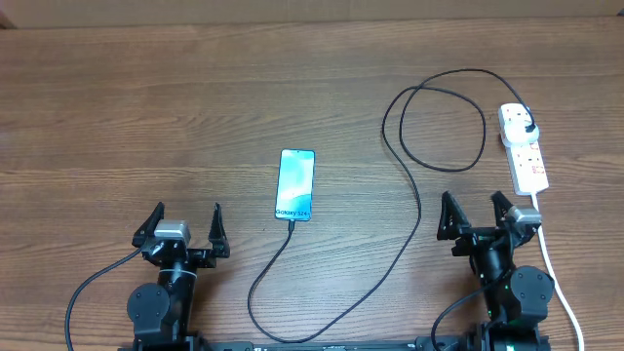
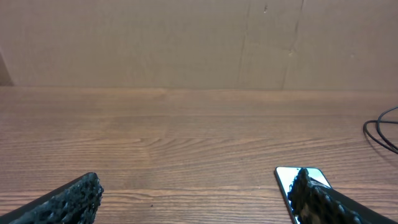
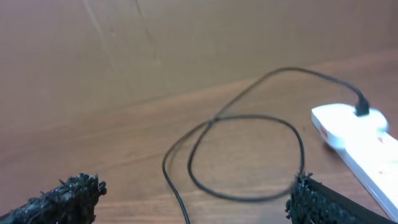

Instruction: Plug charger to phone and switch on socket

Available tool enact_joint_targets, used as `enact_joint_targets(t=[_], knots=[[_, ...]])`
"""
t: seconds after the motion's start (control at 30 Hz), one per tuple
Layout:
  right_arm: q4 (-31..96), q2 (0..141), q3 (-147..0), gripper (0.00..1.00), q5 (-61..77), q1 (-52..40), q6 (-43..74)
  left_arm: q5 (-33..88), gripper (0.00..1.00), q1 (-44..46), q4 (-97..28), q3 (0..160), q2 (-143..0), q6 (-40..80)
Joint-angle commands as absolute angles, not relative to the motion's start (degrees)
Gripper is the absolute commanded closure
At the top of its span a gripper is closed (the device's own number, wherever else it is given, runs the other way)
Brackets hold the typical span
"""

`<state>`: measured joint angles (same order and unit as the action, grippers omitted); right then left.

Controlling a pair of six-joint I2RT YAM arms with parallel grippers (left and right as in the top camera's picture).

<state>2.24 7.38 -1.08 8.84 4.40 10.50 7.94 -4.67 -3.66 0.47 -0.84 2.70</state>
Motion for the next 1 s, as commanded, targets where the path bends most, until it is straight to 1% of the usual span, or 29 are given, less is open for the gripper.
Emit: enact_joint_targets(t=[0.0, 0.17, 0.6, 0.9, 0.97], knots=[[4.40, 3.27, -0.47, 0.00, 5.91, 4.12, 10.39, 8.16, 0.00, -5.23, -3.79, 0.27, -0.21, 1.26], [4.43, 0.10, -0.47, 0.00, 5.58, 4.12, 10.22, 8.16, 0.00, -5.23, -3.79, 0.27, -0.21, 1.26], [4.38, 0.12, -0.47, 0.00, 5.54, 4.12, 10.15, 8.16, 0.00, -5.23, -3.79, 0.27, -0.21, 1.26], [4.34, 0.12, -0.47, 0.00, 6.26, 4.12, 6.44, 8.16, 0.00, -5.23, -3.79, 0.27, -0.21, 1.26], [3.92, 0.12, -0.45, 0.00, 9.21, 4.12, 3.27, 8.16, 0.00, -5.23, -3.79, 0.27, -0.21, 1.26]])
